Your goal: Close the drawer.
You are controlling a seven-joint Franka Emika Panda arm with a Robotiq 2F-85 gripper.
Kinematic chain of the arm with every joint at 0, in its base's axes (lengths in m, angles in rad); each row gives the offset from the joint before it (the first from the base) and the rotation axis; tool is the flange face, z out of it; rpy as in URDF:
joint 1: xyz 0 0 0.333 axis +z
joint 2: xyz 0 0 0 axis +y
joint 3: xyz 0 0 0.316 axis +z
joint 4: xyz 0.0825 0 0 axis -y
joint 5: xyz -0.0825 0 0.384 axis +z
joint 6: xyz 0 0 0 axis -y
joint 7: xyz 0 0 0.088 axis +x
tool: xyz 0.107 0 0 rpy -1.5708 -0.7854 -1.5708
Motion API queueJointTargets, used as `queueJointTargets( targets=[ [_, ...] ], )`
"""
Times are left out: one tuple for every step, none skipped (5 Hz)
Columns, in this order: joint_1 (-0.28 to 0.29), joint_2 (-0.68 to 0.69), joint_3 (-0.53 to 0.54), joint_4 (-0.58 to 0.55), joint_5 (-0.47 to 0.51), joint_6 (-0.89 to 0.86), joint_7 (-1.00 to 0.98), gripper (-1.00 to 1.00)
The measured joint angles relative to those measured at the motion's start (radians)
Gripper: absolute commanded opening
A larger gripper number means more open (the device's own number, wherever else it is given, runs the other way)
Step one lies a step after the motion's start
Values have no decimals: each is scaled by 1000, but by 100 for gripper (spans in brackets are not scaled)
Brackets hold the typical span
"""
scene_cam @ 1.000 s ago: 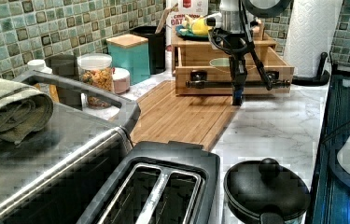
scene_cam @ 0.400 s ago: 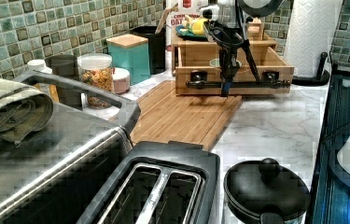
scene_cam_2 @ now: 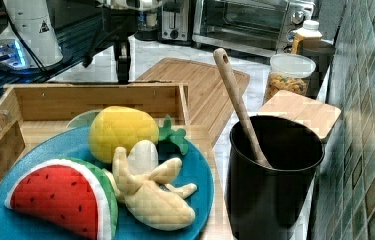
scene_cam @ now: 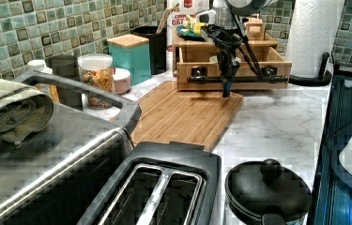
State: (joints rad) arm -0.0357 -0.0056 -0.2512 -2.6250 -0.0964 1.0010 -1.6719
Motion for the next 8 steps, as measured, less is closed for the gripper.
queueJointTargets(
  targets=[
    [-5,84,-56,76,12,-102,-34,-100],
    [-54,134,-68,123,121,-112,-95,-100],
    [-81,139,-95,150,140,-112,-209,-100],
    [-118,156,-107,191,173,-171,-290,-100],
    [-147,189,-126,242,299,-190,-381,-100],
    [-182,233,-133,285,439,-159,-514,-100],
    [-211,269,-133,312,451,-135,-539,-100],
    [-224,280,-131,324,456,-110,-539,-100]
  ],
)
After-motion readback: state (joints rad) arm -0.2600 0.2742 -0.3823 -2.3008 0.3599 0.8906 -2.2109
